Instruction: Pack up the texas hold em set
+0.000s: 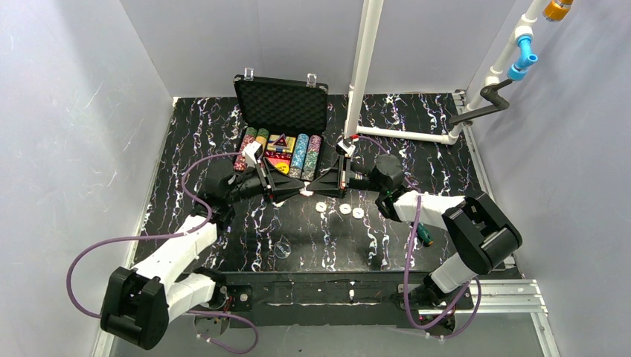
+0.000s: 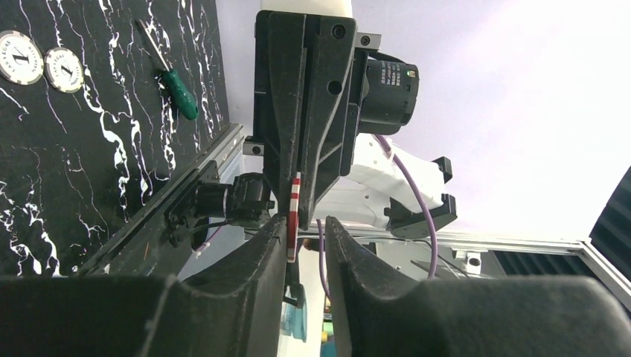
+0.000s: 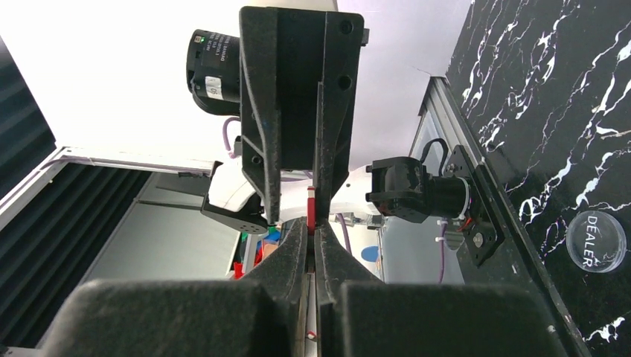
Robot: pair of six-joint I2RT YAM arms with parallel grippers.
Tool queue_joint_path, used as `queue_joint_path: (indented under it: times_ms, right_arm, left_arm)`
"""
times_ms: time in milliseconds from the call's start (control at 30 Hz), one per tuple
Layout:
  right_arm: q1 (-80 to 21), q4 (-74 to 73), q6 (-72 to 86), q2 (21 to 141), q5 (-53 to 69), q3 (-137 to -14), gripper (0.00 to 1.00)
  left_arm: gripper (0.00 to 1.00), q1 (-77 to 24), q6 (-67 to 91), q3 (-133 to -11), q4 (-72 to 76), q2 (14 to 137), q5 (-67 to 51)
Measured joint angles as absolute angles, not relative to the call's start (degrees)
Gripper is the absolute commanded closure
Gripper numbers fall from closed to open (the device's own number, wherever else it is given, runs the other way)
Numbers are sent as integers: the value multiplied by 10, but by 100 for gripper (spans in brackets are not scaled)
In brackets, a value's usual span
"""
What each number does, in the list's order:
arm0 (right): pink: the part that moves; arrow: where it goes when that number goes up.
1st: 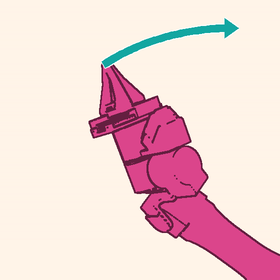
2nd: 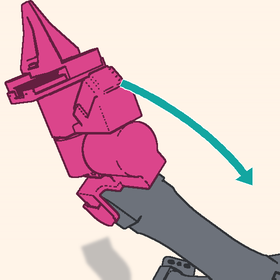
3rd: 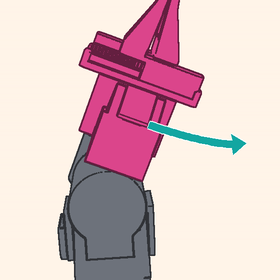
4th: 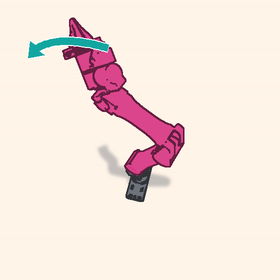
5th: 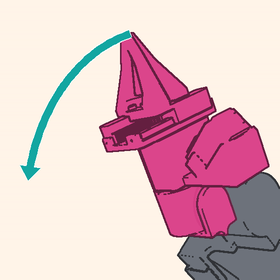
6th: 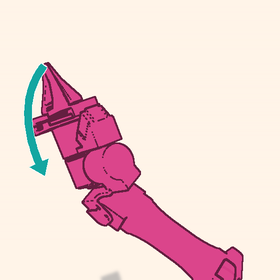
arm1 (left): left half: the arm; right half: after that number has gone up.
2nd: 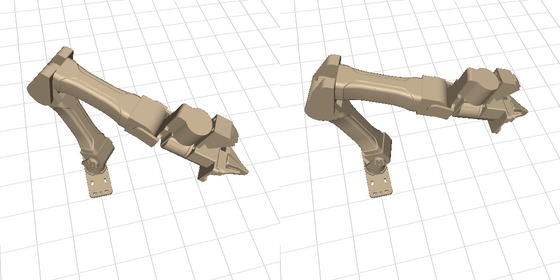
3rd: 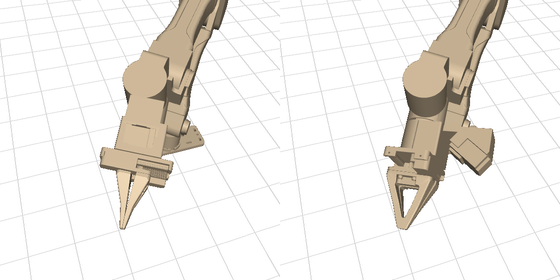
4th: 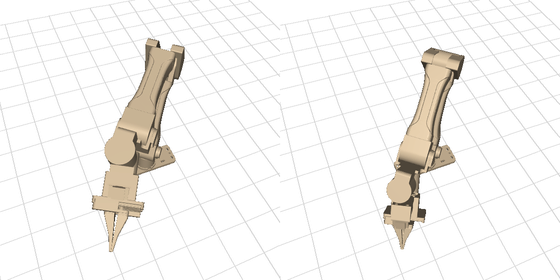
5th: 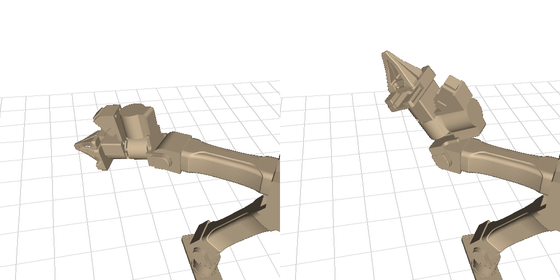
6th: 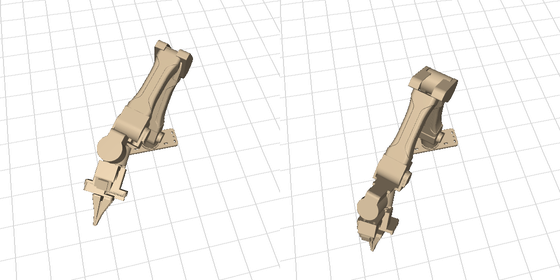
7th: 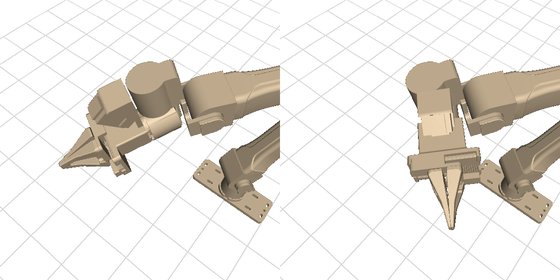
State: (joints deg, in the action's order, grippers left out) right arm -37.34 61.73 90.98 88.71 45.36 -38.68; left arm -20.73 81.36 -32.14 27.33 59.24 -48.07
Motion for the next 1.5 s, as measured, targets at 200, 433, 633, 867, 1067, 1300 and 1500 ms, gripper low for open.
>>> queue_joint_path:
  times_ms: [200,433,633,867,1067,1300,1500]
  right_arm:
    - [-374,632,917,893,454,-393,99]
    - [-371,627,923,898,457,-398,28]
    - [-323,493,845,843,453,-364,23]
    - [-244,182,665,710,409,-350,24]
    - [-243,13,566,637,373,-350,24]
    - [-233,-60,529,630,360,-350,25]
    - [-229,-76,521,630,359,-350,25]
  left_arm:
    - [97,-207,825,-321,291,610,-487]
    - [100,-204,818,-326,296,620,-493]
    - [100,-187,687,-439,34,615,-431]
    - [100,26,605,-506,-198,693,-353]
    - [100,108,589,-532,-267,821,-287]
    - [100,123,585,-603,-256,945,-262]
    - [100,127,580,-646,-256,976,-236]
